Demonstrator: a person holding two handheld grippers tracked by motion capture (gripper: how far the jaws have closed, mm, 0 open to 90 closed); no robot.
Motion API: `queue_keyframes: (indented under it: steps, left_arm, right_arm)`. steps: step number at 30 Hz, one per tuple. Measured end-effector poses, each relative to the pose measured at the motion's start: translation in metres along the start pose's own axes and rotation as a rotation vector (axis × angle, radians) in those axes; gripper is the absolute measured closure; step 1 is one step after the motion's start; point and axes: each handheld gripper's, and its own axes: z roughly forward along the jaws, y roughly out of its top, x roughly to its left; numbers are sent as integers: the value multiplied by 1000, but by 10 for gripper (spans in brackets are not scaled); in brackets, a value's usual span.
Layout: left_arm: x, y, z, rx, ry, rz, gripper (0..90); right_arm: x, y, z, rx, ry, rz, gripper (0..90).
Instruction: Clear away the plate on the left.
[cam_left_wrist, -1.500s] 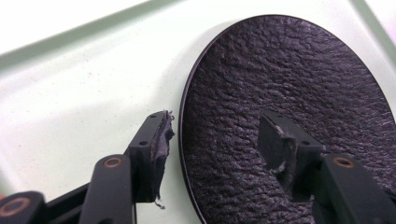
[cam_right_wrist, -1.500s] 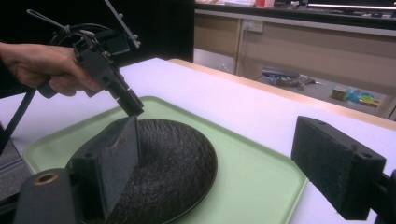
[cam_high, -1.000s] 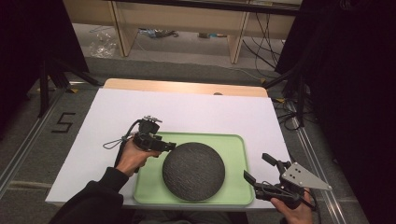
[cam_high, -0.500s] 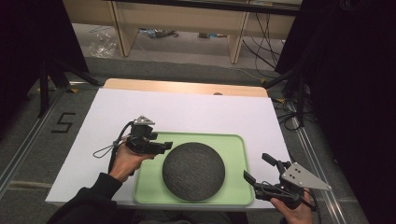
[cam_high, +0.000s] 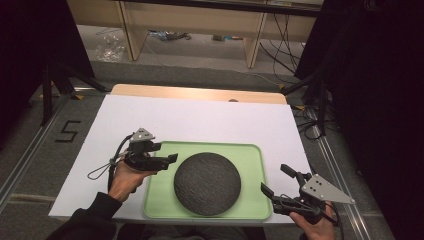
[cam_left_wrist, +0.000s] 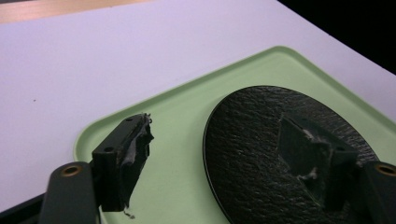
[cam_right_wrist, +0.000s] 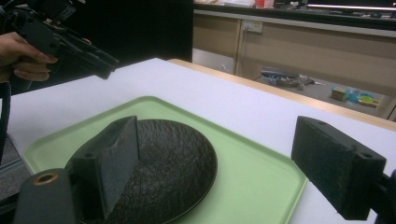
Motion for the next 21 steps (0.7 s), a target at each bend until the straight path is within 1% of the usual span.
queue_keyframes:
  steps: [1,3,4,6,8,9,11,12,13,15,16,17,20,21]
  left_arm:
    - [-1,-1,-2,-16,-1,0,238]
    - [-3,-3,-7,-30,3,10,225]
    - [-3,-5,-9,-37,-5,13,220]
    - [-4,-7,-12,-38,-1,2,216]
    - [-5,-11,-15,-42,-1,5,206]
    - [-5,-12,-17,-35,1,14,205]
    - [-7,-14,-19,-52,8,19,196]
    - [-8,-15,-21,-49,14,24,191]
    - [-9,-16,-23,-58,14,25,186]
    - [-11,-18,-26,-75,0,31,178]
    - [-12,-20,-29,-86,-11,50,176]
    - [-13,-21,-30,-93,-15,51,175]
    - [-15,-24,-34,-108,-8,77,177]
    - [-16,-25,-36,-115,-4,68,178]
  right_arm:
    - [0,0,0,1,-2,1,164]
    - [0,0,0,3,-4,1,164]
    - [0,0,0,1,-3,0,164]
    - [0,0,0,6,-2,2,164]
    - [0,0,0,6,-2,3,164]
    - [0,0,0,12,-2,2,164]
    - [0,0,0,5,-2,3,164]
    - [0,0,0,11,-3,0,164]
    - [0,0,0,10,0,2,164]
    - [0,0,0,7,-4,2,164]
    - [0,0,0,7,-2,3,164]
    - [0,0,0,7,-3,3,164]
    - [0,0,0,6,-2,4,164]
    - [0,0,0,4,-6,1,164]
